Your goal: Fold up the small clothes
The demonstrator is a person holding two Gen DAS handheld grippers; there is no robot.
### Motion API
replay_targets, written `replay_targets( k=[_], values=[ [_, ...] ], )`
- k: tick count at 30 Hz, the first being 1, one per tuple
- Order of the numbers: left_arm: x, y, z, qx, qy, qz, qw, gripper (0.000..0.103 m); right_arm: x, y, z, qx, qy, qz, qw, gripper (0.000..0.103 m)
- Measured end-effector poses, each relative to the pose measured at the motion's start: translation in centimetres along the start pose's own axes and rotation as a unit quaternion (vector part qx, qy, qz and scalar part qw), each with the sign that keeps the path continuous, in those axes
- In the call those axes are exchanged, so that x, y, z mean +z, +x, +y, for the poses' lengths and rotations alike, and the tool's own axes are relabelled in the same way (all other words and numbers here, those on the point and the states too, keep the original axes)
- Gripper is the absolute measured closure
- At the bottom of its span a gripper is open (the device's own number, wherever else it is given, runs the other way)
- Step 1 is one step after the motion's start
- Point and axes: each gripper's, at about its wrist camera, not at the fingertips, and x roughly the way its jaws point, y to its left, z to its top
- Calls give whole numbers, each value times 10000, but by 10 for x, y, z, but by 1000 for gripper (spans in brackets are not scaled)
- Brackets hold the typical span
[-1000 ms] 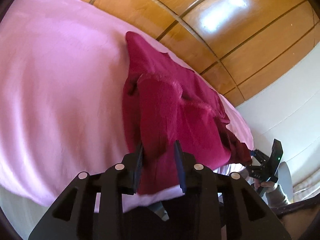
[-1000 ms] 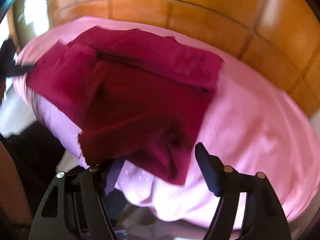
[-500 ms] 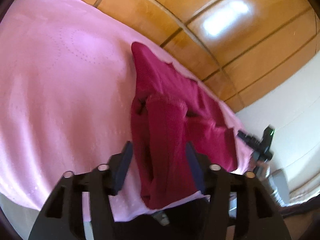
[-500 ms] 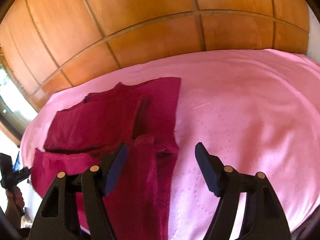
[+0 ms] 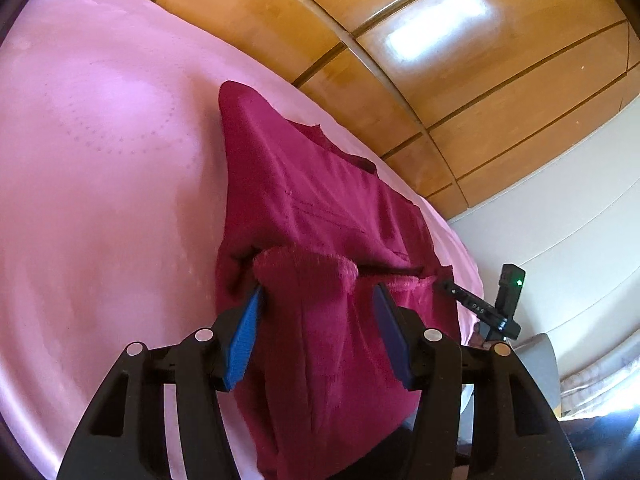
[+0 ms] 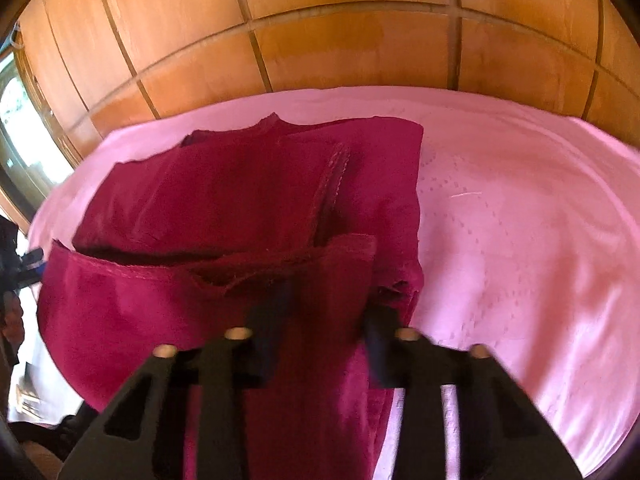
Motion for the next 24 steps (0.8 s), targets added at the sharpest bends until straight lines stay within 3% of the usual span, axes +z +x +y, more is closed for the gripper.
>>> replay_targets(
  k=[2, 3, 6, 9, 13, 19, 24],
  values=[
    [-2, 1, -8, 107, 252, -3, 9996, 70, -2, -4, 1, -150, -86, -3, 9998, 95],
    [-3, 1, -13, 163, 399, 1, 9991, 86, -3, -6, 1, -178, -116, -24, 9998, 95],
    [-13, -9, -34, 391, 938, -186, 9946, 94, -8, -23, 8, -301, -301, -168, 9990, 96],
    [-32, -34, -57, 644, 1460, -571, 9855, 94, -14, -45, 14, -343, -423, -343, 9979, 96],
    [-42, -55, -69, 709, 1562, -916, 9809, 96, -19, -73, 20, -298, -424, -585, 9969, 96],
    [-8, -66, -83, 587, 1503, -1530, 9750, 96, 11, -91, 18, -264, -219, -1012, 9943, 96],
    [30, -57, -88, 784, 1568, -1835, 9673, 96, 43, -85, 13, -332, -68, -1290, 9911, 96]
  ],
)
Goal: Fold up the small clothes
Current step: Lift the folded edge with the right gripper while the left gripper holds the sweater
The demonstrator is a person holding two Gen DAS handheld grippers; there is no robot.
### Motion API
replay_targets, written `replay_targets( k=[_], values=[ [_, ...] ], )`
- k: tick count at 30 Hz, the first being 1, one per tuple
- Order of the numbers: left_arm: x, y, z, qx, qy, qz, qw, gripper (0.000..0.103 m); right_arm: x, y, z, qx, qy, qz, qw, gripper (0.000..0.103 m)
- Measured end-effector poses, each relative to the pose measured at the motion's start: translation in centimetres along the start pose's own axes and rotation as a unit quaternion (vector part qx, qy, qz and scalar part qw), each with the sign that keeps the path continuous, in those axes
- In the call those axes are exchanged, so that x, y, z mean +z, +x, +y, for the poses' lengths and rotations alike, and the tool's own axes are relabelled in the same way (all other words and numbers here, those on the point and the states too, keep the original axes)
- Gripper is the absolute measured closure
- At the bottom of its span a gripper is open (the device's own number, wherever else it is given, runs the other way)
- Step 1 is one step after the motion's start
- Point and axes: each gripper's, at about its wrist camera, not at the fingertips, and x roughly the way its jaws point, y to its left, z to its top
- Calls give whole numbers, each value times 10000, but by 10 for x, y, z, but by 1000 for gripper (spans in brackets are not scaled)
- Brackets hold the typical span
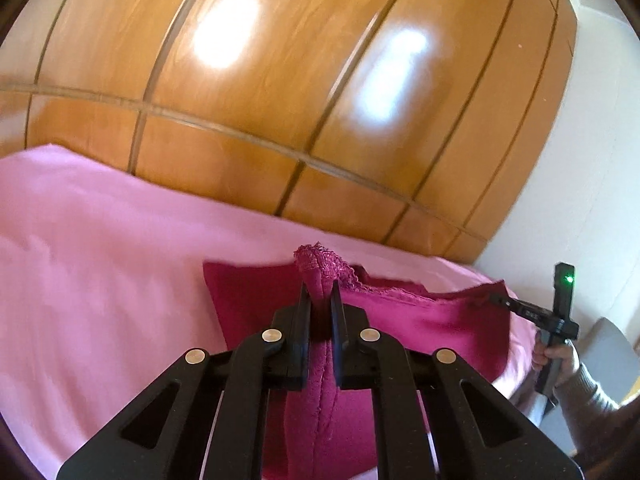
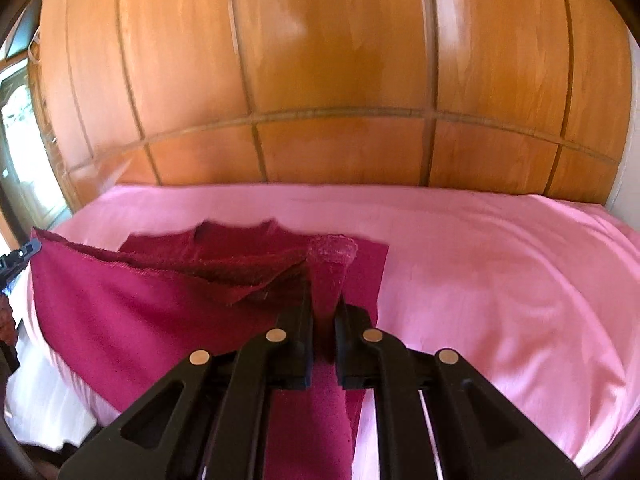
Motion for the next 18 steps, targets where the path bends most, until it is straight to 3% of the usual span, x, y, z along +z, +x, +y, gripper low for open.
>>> replay_targets(
  k=[6, 12, 18],
  values=[
    [32, 47, 18, 334, -195, -63, 9992, 96, 30, 47, -12, -253, 361, -83, 9990, 96],
    [49, 114, 45, 814, -382, 279, 9956, 97, 50, 101, -20, -476, 603, 80, 9970, 97],
    [42, 176, 78, 1404, -539, 898, 9845, 97, 50, 175, -33, -742, 791, 779, 9910, 97]
  ],
)
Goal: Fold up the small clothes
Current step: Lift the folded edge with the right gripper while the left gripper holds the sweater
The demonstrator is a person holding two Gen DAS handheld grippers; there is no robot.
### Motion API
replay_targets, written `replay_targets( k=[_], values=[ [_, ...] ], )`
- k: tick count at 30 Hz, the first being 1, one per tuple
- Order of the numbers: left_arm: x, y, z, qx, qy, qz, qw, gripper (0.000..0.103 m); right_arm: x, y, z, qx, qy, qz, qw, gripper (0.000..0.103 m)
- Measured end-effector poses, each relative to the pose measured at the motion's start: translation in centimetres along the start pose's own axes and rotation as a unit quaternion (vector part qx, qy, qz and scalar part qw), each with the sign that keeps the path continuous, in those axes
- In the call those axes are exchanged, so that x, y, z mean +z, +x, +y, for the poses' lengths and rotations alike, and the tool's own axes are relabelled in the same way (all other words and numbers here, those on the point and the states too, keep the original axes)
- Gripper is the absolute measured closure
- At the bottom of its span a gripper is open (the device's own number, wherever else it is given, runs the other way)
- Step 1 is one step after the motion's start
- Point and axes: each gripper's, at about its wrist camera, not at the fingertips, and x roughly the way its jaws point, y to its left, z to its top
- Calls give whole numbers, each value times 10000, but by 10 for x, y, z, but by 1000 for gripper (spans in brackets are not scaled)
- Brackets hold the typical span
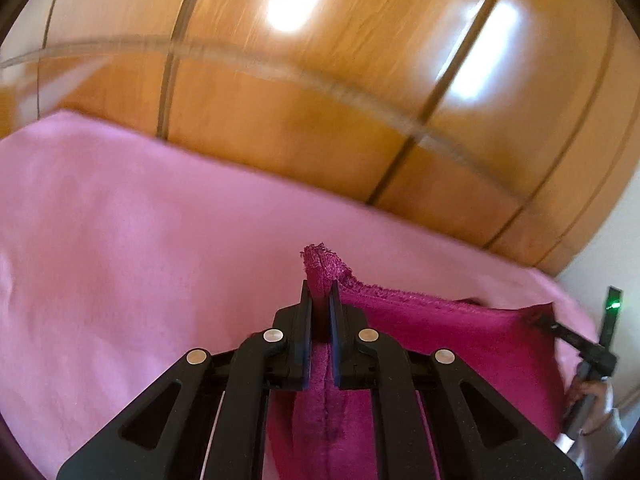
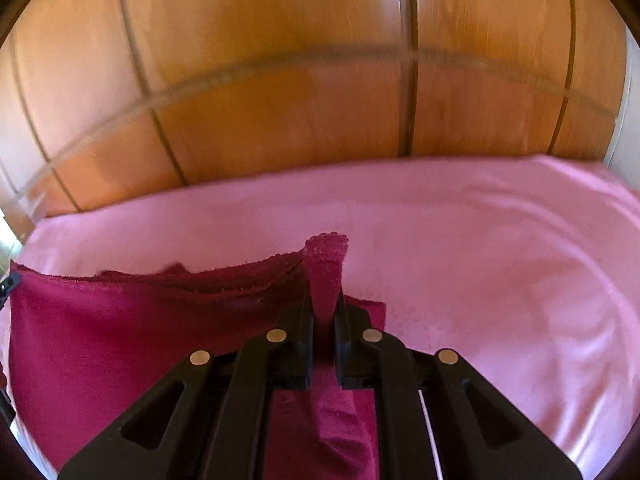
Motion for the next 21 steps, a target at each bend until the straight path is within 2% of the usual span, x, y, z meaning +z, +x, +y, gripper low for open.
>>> replay_targets(
  k=[4, 7, 8, 9, 10, 11, 12, 13, 14, 18, 19, 21],
  values=[
    [-12, 50, 14, 463, 7, 717, 9964, 97, -4, 36, -4, -167, 57, 418, 9990, 96],
    [-11, 53, 20, 420, -116, 791, 9959, 93, -2, 40, -4, -204, 33, 496, 9986, 93],
    [-10, 48, 22, 336, -196, 788, 9961, 93, -1, 39, -6, -172, 46, 500, 9986, 92],
    [-10, 42, 24, 312, -250, 754, 9963, 86, -1, 37, -8, -118, 78, 499, 9987, 89],
    [-10, 35, 26, 268, -311, 710, 9966, 78, -1, 31, -12, -27, 157, 477, 9987, 80],
    [-12, 24, 27, 148, -378, 653, 9970, 75, -2, 25, -15, 52, 232, 438, 9988, 73],
    [-17, 10, 30, 6, -437, 568, 9974, 66, -5, 14, -21, 132, 313, 341, 9988, 57],
    [-22, 0, 32, -32, -485, 524, 9974, 50, -8, 5, -20, 177, 342, 283, 9989, 52],
    [-30, -15, 38, -155, -586, 455, 9971, 45, -12, -3, -21, 230, 361, 243, 9988, 52],
    [-67, -57, 45, -640, -692, 438, 9946, 44, -42, -36, -38, 593, 399, 220, 9972, 50],
    [-81, -68, 46, -870, -740, 524, 9921, 44, -53, -45, -44, 723, 439, 249, 9961, 49],
    [-103, -84, 45, -1064, -762, 624, 9894, 44, -71, -60, -53, 958, 531, 320, 9935, 49]
  ],
)
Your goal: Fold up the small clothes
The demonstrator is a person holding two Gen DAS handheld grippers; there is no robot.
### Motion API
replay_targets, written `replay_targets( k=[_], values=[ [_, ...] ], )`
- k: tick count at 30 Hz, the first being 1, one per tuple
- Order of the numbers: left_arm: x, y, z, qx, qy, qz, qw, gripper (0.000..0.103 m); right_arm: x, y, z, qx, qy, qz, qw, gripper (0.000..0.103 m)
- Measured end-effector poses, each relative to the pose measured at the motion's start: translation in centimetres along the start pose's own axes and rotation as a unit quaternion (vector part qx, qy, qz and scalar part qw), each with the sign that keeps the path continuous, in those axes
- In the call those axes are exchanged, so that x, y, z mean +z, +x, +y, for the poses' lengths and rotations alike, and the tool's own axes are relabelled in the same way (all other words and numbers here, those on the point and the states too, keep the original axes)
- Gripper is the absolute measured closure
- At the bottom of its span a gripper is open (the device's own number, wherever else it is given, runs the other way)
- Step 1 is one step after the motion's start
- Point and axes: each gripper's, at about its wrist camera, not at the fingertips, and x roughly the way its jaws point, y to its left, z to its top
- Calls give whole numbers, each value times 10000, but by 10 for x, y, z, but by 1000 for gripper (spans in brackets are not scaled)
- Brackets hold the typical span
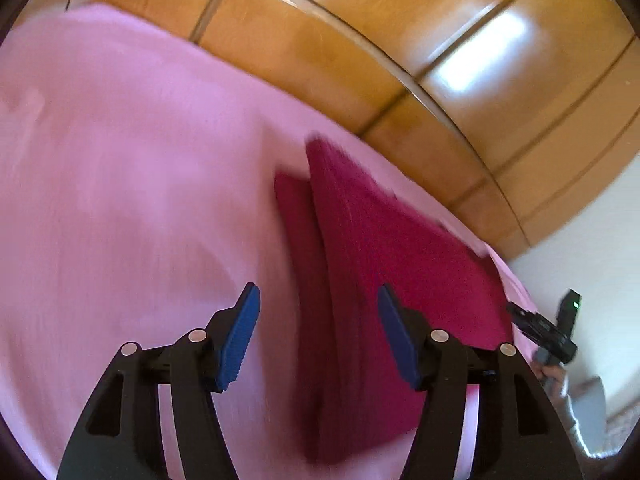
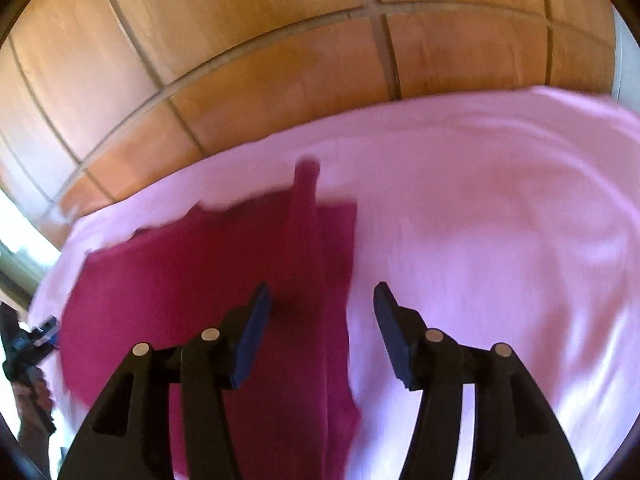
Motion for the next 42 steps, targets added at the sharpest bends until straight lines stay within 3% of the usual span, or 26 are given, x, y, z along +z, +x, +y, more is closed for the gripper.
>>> replay_targets(
  k=[4, 8, 9, 10, 12, 13, 19, 24, 27, 28, 30, 32, 35, 39, 42],
  values=[
    [-49, -15, -4, -659, -176, 311, 9972, 44, -45, -24, -9, 416, 90, 276, 9987, 48],
    [-69, -12, -17, -480, 71, 299, 9984, 44, -76, -29, -6, 490, 38, 462, 9977, 50],
    [-67, -12, -17, -516, -15, 283, 9983, 44, -80, -29, -6, 489, 74, 430, 9979, 59],
    [-63, -10, -16, -543, -127, 252, 9981, 59, -80, -27, -7, 563, 166, 414, 9974, 79],
    [-58, -11, -13, -364, -126, 316, 9988, 89, -79, -25, -6, 497, 196, 419, 9977, 90],
    [-57, -13, -13, -391, -124, 294, 9987, 92, -78, -27, -3, 472, 146, 395, 9980, 91],
    [-57, -34, -24, -498, 49, 299, 9983, 94, -74, -62, 0, 566, -45, 160, 9983, 93],
    [-73, -50, -30, -483, 55, 498, 9976, 94, -97, -81, -4, 522, -154, 427, 9976, 93],
    [-85, -49, -37, 216, 325, 648, 9971, 92, -112, -77, -9, 344, -161, 669, 9970, 92],
    [-86, -51, -41, 450, 430, 567, 9965, 92, -114, -78, -9, 252, -148, 631, 9976, 86],
    [-84, -61, -48, 505, 525, 271, 9970, 92, -113, -86, -7, 102, -150, 398, 9990, 80],
    [-77, -71, -67, 359, 786, -121, 9962, 92, -109, -97, 5, 105, -319, 112, 9994, 77],
    [-82, -74, -96, 13, 1221, -239, 9922, 92, -108, -96, 45, 390, -858, 25, 9955, 77],
    [-96, -36, -132, -258, 1694, 195, 9850, 92, -121, -71, 98, 882, -1392, 217, 9861, 76],
    [-115, 2, -145, -119, 1971, 580, 9786, 92, -137, -44, 128, 939, -1717, 408, 9798, 74]
  ],
)
